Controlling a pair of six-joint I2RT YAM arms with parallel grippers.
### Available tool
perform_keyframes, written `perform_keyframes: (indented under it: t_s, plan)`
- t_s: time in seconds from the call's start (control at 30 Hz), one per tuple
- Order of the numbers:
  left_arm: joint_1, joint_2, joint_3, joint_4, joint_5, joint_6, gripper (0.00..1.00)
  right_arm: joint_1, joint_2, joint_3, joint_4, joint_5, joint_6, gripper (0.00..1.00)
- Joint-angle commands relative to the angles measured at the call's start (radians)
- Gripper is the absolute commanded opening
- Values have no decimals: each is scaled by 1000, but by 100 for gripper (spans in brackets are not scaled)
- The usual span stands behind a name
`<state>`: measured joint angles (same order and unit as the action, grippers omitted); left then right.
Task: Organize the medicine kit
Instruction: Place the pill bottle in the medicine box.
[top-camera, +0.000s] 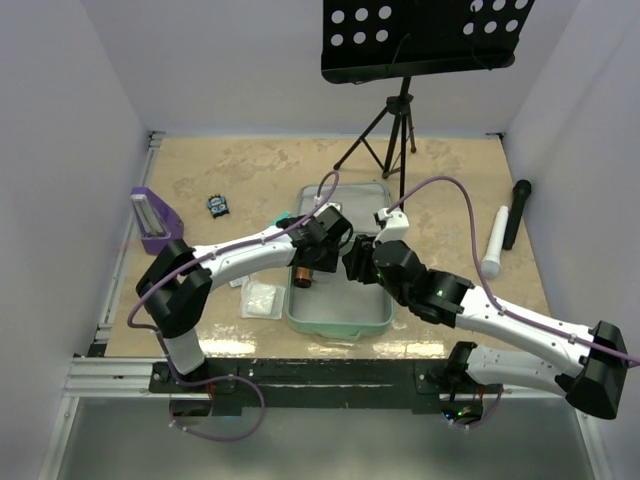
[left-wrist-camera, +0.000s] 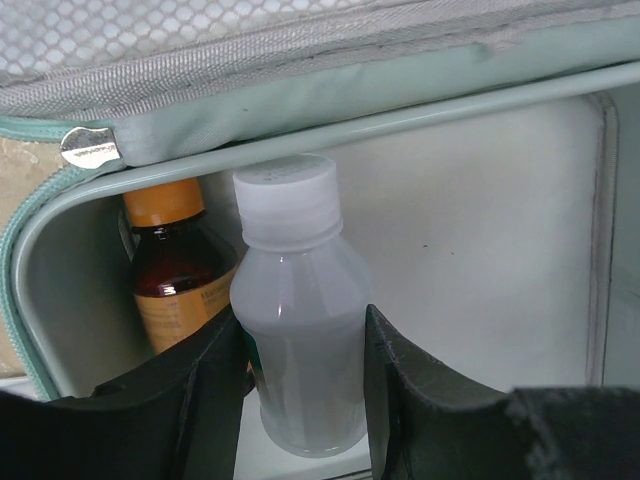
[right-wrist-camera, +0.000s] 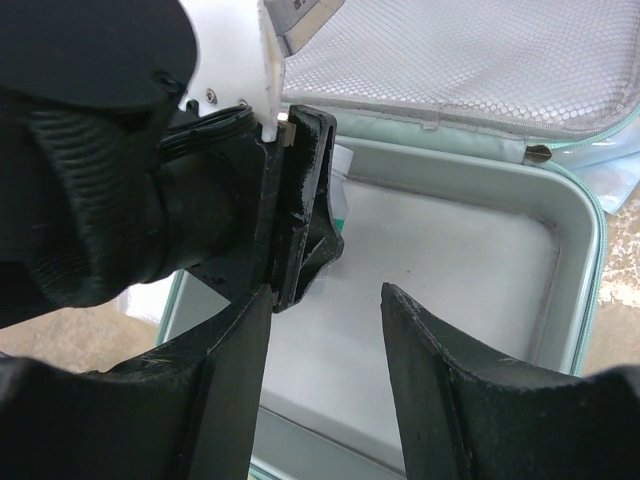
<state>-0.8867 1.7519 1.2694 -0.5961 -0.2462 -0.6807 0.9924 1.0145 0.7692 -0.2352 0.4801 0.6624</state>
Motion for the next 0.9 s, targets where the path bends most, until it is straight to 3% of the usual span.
perform_keyframes:
  t_s: [0.0,0.23,0.43,0.73,0.87]
  plan:
    - [0,24,45,-19,-38,-59,0,-5,-1,-11,19,8,13,52]
    - [0,49,41,-33,-44,-114,0,-5,-5,-21,25,5,13,52]
    - [0,21,47,-44,-79,-109,20,-5,-8,-25,23,5,11,52]
    - [-1,-11,44,-57,-74,-94,36,-3,2,-21,27,0,8,52]
    - [-1,-8,39,-57,-64,-91,51,-5,4,-21,27,-3,9,52]
